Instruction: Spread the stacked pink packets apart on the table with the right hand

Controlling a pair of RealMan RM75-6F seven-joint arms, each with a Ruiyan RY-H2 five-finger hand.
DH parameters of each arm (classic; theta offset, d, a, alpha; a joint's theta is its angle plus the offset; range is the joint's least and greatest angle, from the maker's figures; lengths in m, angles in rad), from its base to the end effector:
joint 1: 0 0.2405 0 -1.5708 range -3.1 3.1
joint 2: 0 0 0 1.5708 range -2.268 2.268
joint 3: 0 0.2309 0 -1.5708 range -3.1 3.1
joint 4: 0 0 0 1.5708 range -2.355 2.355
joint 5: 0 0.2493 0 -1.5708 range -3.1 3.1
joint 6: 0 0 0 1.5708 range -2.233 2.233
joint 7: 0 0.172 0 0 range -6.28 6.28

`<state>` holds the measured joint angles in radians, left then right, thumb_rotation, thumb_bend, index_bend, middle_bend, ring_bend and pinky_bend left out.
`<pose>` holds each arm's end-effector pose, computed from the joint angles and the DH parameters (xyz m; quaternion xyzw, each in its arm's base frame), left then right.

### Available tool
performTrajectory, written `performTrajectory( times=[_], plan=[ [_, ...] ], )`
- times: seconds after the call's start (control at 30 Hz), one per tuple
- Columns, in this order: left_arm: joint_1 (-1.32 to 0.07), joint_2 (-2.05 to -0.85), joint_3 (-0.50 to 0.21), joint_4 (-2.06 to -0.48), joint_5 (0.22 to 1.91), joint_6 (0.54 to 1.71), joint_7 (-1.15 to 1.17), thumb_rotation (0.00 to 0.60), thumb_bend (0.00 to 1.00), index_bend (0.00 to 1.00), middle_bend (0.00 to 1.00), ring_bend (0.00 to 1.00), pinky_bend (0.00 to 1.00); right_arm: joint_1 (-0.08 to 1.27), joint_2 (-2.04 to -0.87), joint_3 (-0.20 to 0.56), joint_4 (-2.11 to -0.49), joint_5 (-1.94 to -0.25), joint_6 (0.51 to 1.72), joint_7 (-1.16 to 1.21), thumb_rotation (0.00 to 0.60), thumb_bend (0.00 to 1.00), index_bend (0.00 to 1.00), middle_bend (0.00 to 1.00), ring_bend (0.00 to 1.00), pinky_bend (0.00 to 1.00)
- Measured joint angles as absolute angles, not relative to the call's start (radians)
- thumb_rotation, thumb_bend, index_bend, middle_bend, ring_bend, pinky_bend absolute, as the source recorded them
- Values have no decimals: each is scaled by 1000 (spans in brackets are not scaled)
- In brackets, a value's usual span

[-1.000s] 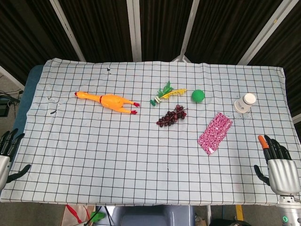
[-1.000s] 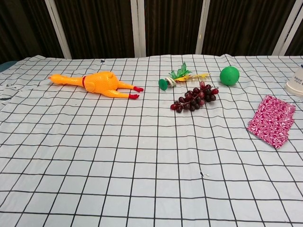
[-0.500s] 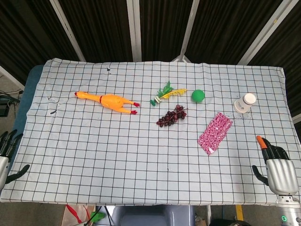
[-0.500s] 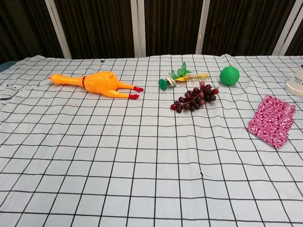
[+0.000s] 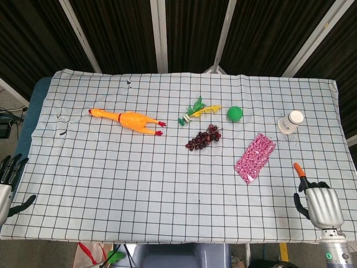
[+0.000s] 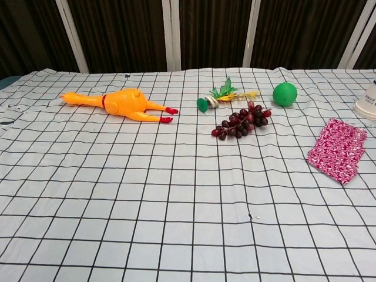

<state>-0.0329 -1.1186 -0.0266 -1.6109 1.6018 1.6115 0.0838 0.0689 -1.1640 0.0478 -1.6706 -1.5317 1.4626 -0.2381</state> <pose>-0.2918 0.1878 0.1214 -0.6078 -0.3259 -0.3978 0.6051 -0.2827 -0.2034 0.0863 0.6335 -0.3499 0.3445 0.5980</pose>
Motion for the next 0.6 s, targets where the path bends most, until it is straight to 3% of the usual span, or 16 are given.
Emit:
performTrajectory(
  times=[0.3,0.6],
  plan=[
    [-34,-1117,-27,-1613,1602,1610,84,600,271,104,44,28,165,122,-1203,39,-1654,-1518,1363,-344,600,709,184,801,809,624],
    [-36,-1117,-29,-1614,1593,1602,86,600,271,103,43,28,169,190,-1240,45,-1649,-1458,1246,-464,600,729,184,817,825,624]
  ],
)
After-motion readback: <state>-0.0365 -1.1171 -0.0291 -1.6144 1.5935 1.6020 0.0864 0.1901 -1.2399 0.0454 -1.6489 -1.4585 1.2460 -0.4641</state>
